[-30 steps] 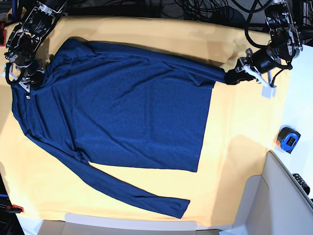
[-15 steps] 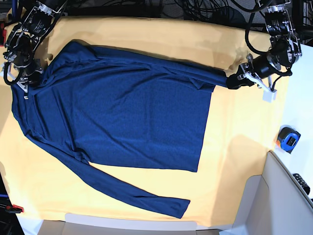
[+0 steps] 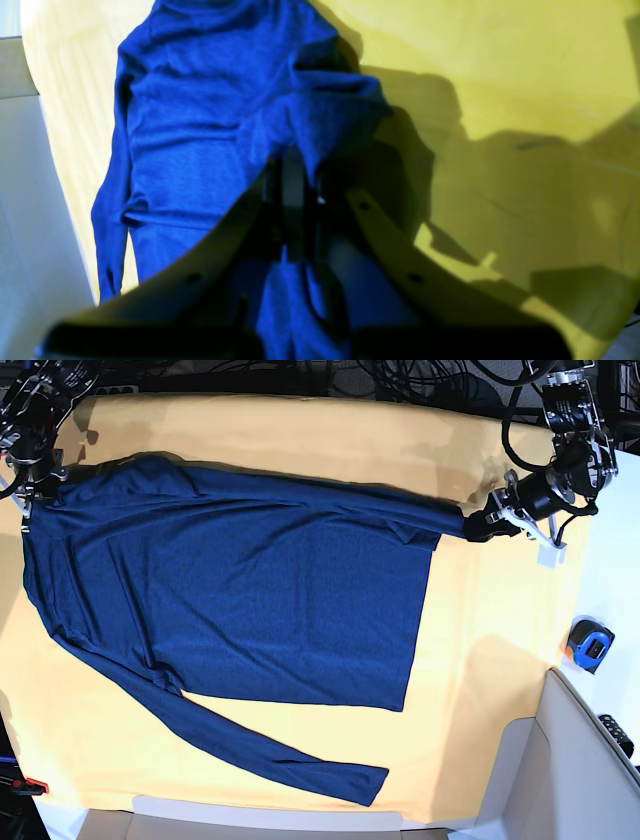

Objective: Fold the T-shirt properly
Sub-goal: 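Pull the shirt back across the table with both grippers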

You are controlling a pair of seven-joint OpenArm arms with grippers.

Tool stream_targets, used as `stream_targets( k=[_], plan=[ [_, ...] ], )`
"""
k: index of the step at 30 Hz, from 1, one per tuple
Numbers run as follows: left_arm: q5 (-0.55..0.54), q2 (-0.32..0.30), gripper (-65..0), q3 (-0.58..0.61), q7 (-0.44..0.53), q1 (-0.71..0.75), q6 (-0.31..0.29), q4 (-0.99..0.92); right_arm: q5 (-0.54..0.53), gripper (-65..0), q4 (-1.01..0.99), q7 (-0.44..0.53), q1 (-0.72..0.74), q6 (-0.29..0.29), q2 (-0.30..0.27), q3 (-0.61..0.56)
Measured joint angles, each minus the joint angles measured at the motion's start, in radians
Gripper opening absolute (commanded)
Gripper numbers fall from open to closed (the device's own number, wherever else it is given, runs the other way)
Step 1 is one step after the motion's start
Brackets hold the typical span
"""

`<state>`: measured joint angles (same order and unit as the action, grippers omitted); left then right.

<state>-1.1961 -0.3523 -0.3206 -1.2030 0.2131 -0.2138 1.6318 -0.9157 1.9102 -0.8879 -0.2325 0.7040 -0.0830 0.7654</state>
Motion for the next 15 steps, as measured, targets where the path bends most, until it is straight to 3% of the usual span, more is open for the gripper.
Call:
stream_targets(
  k=[6, 10, 15],
  plan=[
    [-0.001, 0.0, -64.8, 0.0, -0.001, 0.0, 0.0, 0.0, 0.035, -65.0, 0.002, 0.0, 0.04, 0.006, 0.003, -0.01],
    [0.0, 0.0, -64.8, 0.0, 0.0, -0.003, 0.042, 0.0, 0.145, -65.0, 0.002, -0.005, 0.11, 0.002, 0.002, -0.097],
    [0.0, 0.001, -64.8, 0.0, 0.0, -0.003, 0.049, 0.0, 0.27, -65.0, -0.015, -0.002, 0.18, 0.0, 0.001, -0.164]
  ],
)
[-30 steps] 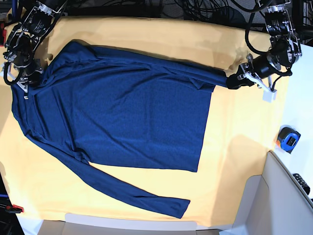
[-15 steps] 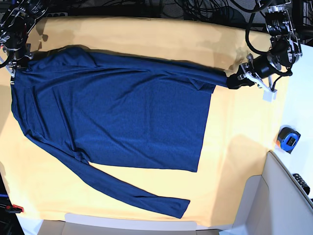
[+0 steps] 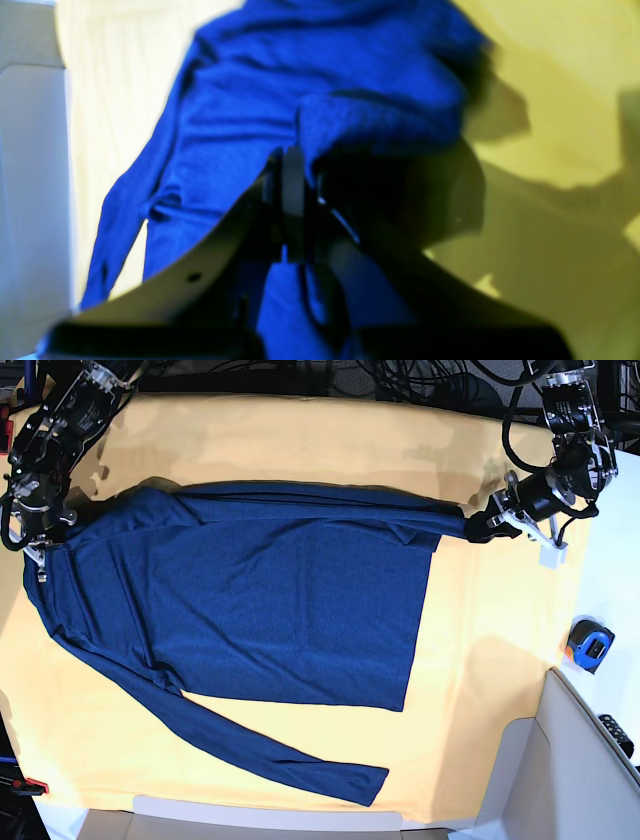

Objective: Fold the T-shirt properly
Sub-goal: 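Pull the shirt back across the table with both grippers, then release the shirt with the right gripper and lift it away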

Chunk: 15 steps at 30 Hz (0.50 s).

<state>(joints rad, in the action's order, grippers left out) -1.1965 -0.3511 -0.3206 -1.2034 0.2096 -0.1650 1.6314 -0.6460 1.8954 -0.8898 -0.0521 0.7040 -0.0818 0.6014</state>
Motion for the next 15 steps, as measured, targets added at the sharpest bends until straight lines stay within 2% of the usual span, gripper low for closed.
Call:
stream_targets(
  k=[5, 15],
  plan=[
    [0.0, 0.002, -64.8, 0.0, -0.002, -0.017, 0.0, 0.0, 0.042, -65.0, -0.061, -0.002, 0.043, 0.003, 0.002, -0.008],
    [0.0, 0.014, -64.7, 0.0, 0.003, -0.062, 0.001, -0.001, 0.04, -65.0, -0.155, -0.001, 0.094, -0.001, -0.006, -0.005]
  ],
)
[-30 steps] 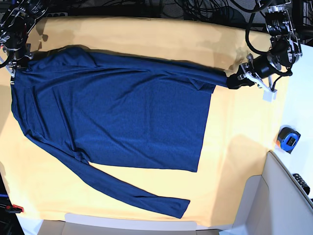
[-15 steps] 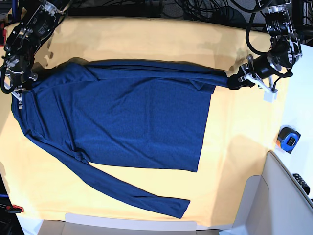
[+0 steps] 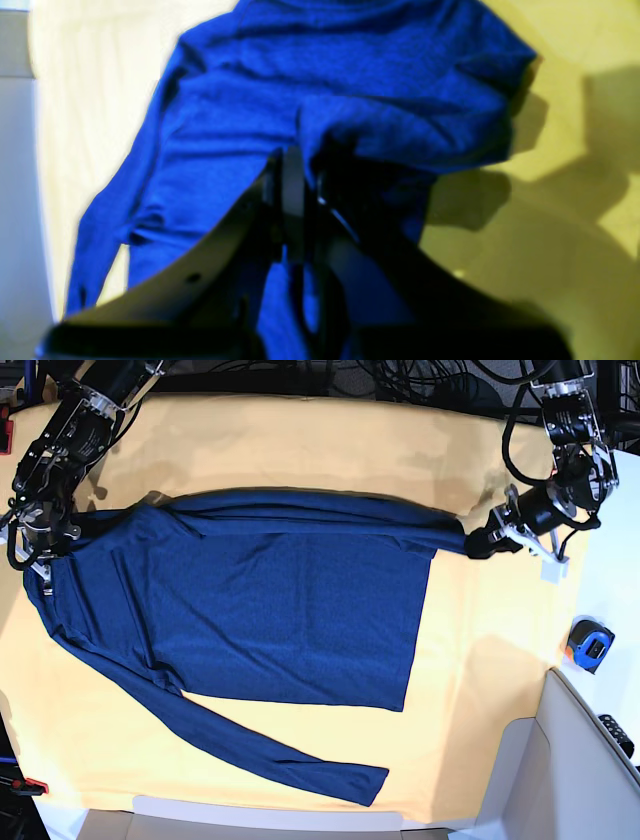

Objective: Fold the T-shirt properly
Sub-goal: 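Release the shirt with the right gripper and lift it away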

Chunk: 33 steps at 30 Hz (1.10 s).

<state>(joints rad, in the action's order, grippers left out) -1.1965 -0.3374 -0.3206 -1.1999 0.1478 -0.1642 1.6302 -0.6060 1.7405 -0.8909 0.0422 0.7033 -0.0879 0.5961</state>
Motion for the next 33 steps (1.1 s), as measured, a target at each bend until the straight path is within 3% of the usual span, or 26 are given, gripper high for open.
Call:
stream_targets(
  k=[10, 14, 18, 22, 33],
  plan=[
    [0.0, 0.01, -63.9, 0.0, -0.005, -0.016, 0.0, 0.0, 0.002, -65.0, -0.053, 0.001, 0.011, 0.004, 0.005, 0.0],
    [0.0, 0.01, -57.7, 0.0, -0.003, -0.021, 0.0, 0.0, 0.002, -64.5, -0.054, 0.001, 0.011, 0.004, 0.005, 0.0],
    [0.001, 0.01, -51.3, 0.0, -0.003, -0.021, 0.0, 0.0, 0.002, -50.0, -0.083, 0.001, 0.014, 0.002, 0.005, 0.0],
    [0.001, 0.01, -49.6, 0.0, -0.003, -0.02, 0.0, 0.0, -0.029, -36.4, -0.098, 0.003, 0.01, 0.001, 0.005, 0.001],
    [0.0, 0.004, -49.7, -0.003, -0.003, -0.017, 0.0, 0.0, -0.108, -34.3, -0.098, 0.003, 0.002, 0.001, -0.006, 0.001]
  ],
)
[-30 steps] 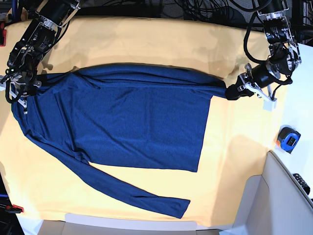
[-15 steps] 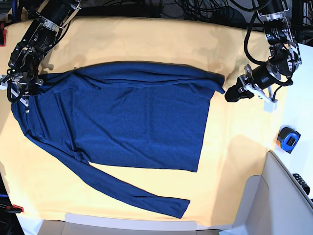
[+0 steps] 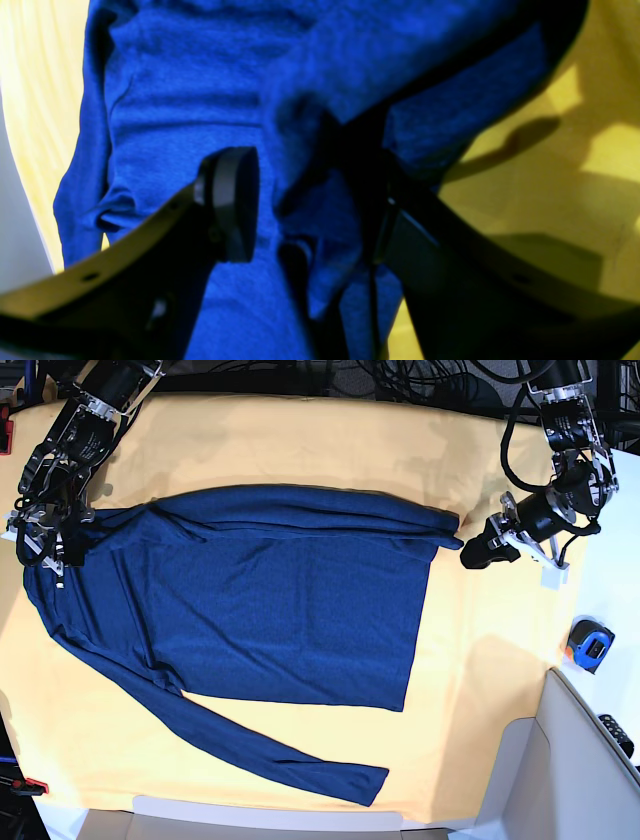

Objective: Fold the T-shirt properly
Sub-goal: 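Release the shirt with the right gripper and lift it away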

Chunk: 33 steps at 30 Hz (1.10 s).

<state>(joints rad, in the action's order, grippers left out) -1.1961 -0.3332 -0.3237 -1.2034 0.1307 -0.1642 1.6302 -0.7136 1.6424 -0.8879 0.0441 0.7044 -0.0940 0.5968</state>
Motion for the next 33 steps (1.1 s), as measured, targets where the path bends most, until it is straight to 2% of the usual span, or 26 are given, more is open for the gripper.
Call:
stream_targets(
  k=[4, 11, 22, 33],
  plan=[
    [0.0, 0.0, -49.7, 0.0, 0.0, 0.0, 0.0, 0.0, 0.0, -34.2, 0.0, -0.002, 0.0, 0.0, -0.034, 0.0],
    [0.0, -0.003, -49.7, 0.001, 0.001, 0.005, 0.0, 0.0, 0.0, -34.2, 0.0, -0.002, 0.021, 0.003, -0.055, 0.002],
    [0.001, -0.003, -49.7, 0.002, 0.0, 0.024, 0.001, 0.0, 0.034, -34.2, -0.067, -0.008, 0.047, 0.002, -0.2, -0.006],
    [0.0, 0.003, -49.8, 0.002, 0.001, 0.024, 0.003, 0.0, 0.035, -34.2, -0.23, -0.005, 0.196, 0.0, -0.344, -0.006]
  ],
)
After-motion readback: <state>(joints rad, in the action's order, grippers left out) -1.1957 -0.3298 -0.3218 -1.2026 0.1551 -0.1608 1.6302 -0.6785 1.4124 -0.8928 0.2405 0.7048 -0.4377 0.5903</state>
